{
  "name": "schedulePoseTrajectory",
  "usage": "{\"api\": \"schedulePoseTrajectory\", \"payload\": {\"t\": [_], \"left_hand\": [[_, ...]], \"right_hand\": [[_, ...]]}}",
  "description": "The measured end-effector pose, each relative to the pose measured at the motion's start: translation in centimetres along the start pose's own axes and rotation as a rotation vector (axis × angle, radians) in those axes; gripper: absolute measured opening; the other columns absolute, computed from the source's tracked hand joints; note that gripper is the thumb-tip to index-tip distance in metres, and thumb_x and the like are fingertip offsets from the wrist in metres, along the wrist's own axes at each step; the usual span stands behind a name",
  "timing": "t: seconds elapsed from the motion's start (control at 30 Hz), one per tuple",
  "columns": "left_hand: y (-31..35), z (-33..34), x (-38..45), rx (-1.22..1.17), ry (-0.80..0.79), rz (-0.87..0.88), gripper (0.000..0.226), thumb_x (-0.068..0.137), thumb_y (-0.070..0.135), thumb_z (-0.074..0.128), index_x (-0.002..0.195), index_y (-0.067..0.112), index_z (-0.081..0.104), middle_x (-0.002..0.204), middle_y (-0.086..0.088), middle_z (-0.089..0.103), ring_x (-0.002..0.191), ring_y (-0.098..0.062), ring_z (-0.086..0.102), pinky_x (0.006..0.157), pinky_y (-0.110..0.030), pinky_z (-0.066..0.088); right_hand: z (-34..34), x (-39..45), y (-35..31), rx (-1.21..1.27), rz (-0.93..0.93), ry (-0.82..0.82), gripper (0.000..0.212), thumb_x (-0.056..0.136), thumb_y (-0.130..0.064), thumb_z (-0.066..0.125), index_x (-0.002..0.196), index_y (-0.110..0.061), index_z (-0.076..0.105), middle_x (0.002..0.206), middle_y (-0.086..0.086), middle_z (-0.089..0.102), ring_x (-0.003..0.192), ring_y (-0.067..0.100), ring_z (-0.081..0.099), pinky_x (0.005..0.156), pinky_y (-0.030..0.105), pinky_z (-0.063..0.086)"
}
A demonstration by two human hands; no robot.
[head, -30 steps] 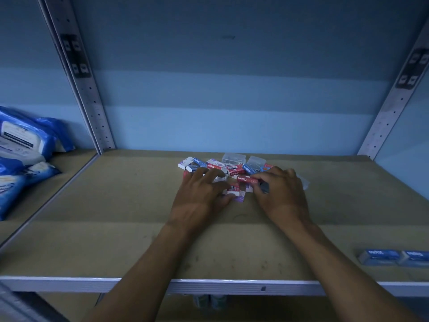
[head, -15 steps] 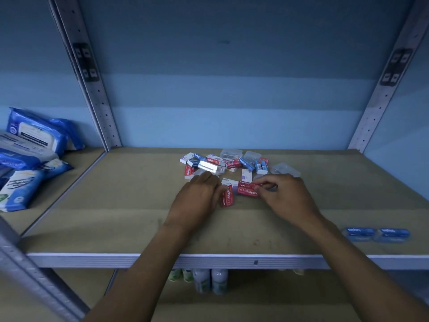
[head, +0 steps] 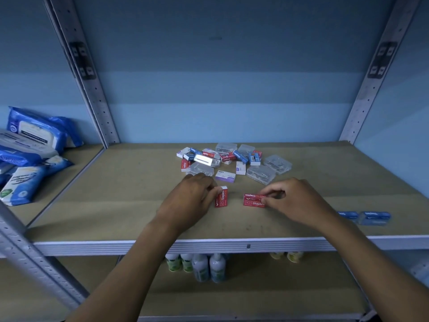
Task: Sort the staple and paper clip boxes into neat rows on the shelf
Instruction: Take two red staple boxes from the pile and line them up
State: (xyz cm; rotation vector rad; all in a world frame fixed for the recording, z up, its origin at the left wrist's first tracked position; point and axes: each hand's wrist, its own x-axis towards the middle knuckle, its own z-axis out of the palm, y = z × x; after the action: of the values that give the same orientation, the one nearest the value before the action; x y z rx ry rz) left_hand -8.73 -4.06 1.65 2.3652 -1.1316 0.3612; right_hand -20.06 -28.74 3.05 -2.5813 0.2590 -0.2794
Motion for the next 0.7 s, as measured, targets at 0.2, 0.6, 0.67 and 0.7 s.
{"api": "schedulePoseTrajectory", "payload": {"t": [0.2,0.6,0.67,0.7], "left_hand": [[0.5,-0.8,-0.1,-0.185,-0.066,-0.073,0.021,0.096,0.042,0.054,0.103,0.027,0.067,0.092,0.015,0.067,0.081,0.0,0.057,0.069,-0.01,0.04],[0.2,-0.9,-0.5,-0.182,-0.117,-0.102,0.024,0.08,0.033,0.077,0.102,0.028,0.072,0.093,0.018,0.069,0.084,0.0,0.058,0.07,-0.003,0.036],[0.3,-0.7,-0.5,-0.213,-0.088,-0.109,0.02,0.08,0.03,0.077,0.099,0.027,0.073,0.089,0.019,0.069,0.082,0.006,0.058,0.069,-0.002,0.036],[0.3,-0.7,-0.5,-0.223,-0.075,-0.105,0.019,0.081,0.029,0.077,0.099,0.027,0.074,0.089,0.02,0.069,0.083,0.007,0.058,0.07,-0.002,0.036]], "right_hand": [[-0.5,0.2,-0.2,0.022,-0.032,0.003,0.022,0.08,-0.046,0.078,0.101,-0.038,0.078,0.089,-0.025,0.072,0.088,-0.012,0.062,0.076,0.016,0.048],[-0.3,0.5,-0.9,-0.02,-0.043,-0.032,0.02,0.082,-0.035,0.081,0.102,-0.036,0.079,0.092,-0.019,0.073,0.075,-0.02,0.055,0.058,0.009,0.034],[-0.2,0.5,-0.9,-0.029,-0.033,-0.025,0.018,0.083,-0.034,0.079,0.101,-0.036,0.08,0.09,-0.02,0.073,0.075,-0.017,0.056,0.059,0.011,0.035],[-0.2,0.5,-1.0,-0.035,-0.031,-0.026,0.018,0.084,-0.034,0.079,0.102,-0.036,0.08,0.09,-0.02,0.073,0.073,-0.015,0.057,0.059,0.01,0.034]]}}
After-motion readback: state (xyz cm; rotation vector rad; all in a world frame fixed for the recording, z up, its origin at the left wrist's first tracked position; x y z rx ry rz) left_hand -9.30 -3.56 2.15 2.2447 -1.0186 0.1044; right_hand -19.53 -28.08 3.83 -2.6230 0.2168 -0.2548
